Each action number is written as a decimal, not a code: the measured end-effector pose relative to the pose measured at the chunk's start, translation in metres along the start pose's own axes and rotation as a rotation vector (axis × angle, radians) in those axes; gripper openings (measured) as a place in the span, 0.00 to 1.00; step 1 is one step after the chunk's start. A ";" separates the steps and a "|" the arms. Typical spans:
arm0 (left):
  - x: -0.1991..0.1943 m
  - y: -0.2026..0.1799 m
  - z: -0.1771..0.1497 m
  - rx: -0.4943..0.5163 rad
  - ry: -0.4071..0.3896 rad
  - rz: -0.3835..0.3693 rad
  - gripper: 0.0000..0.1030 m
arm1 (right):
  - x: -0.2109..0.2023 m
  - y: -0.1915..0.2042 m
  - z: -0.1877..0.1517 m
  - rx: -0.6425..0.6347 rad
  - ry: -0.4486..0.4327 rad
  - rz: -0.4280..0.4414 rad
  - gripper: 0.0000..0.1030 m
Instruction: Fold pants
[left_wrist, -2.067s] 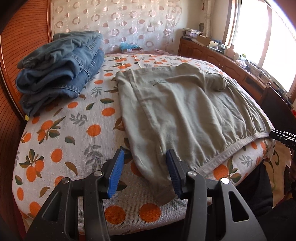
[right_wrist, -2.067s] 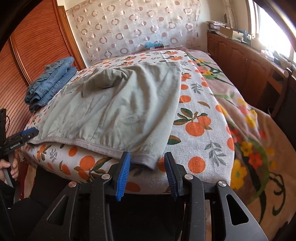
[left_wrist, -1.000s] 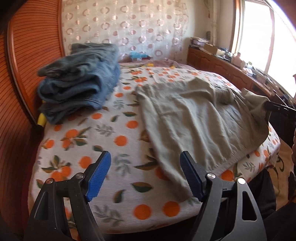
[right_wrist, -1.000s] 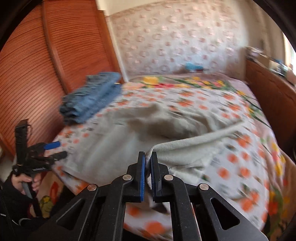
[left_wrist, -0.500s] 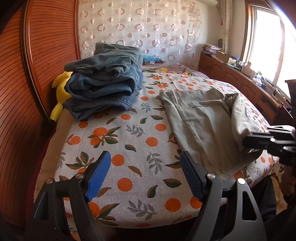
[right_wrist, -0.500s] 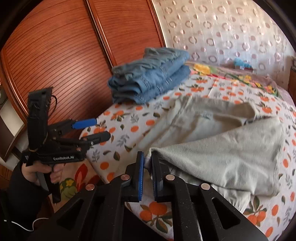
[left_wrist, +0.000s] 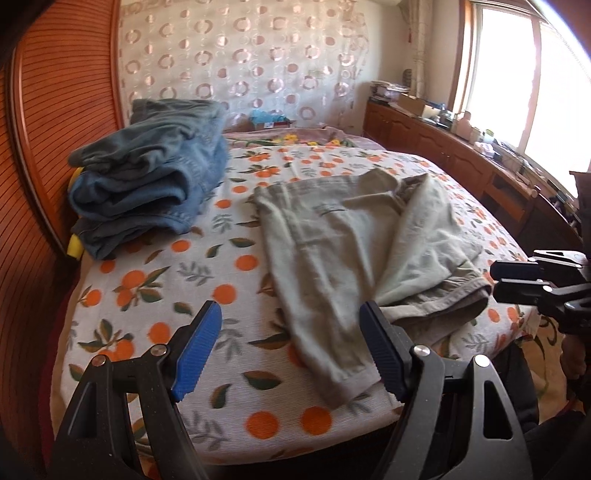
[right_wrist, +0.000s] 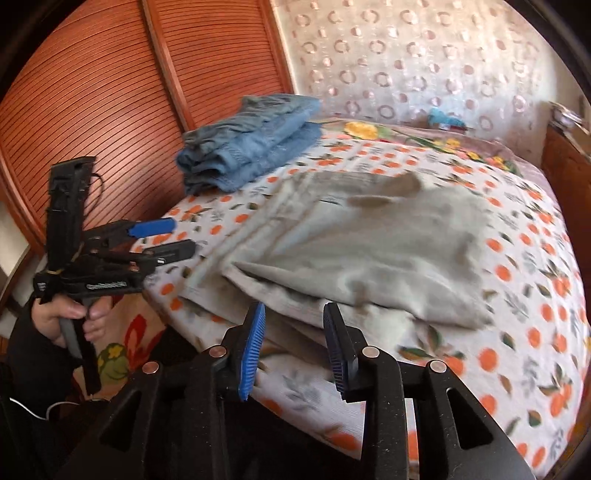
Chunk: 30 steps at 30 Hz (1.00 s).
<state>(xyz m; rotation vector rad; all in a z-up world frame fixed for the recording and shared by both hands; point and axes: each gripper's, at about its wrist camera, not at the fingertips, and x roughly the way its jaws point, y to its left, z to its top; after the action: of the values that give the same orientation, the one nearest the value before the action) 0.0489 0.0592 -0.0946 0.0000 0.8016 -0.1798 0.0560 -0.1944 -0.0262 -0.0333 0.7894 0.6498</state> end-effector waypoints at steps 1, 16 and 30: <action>0.000 -0.003 0.001 0.003 0.001 -0.010 0.75 | -0.003 -0.005 -0.003 0.010 -0.003 -0.021 0.33; 0.018 -0.033 0.001 0.046 0.024 -0.085 0.75 | -0.008 -0.071 -0.012 0.158 -0.012 -0.198 0.35; 0.025 -0.039 -0.003 0.056 0.046 -0.135 0.40 | 0.016 -0.068 -0.012 0.133 0.028 -0.219 0.36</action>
<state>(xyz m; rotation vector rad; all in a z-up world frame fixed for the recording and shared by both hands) 0.0575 0.0166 -0.1120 0.0028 0.8425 -0.3306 0.0947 -0.2434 -0.0594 -0.0075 0.8415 0.3897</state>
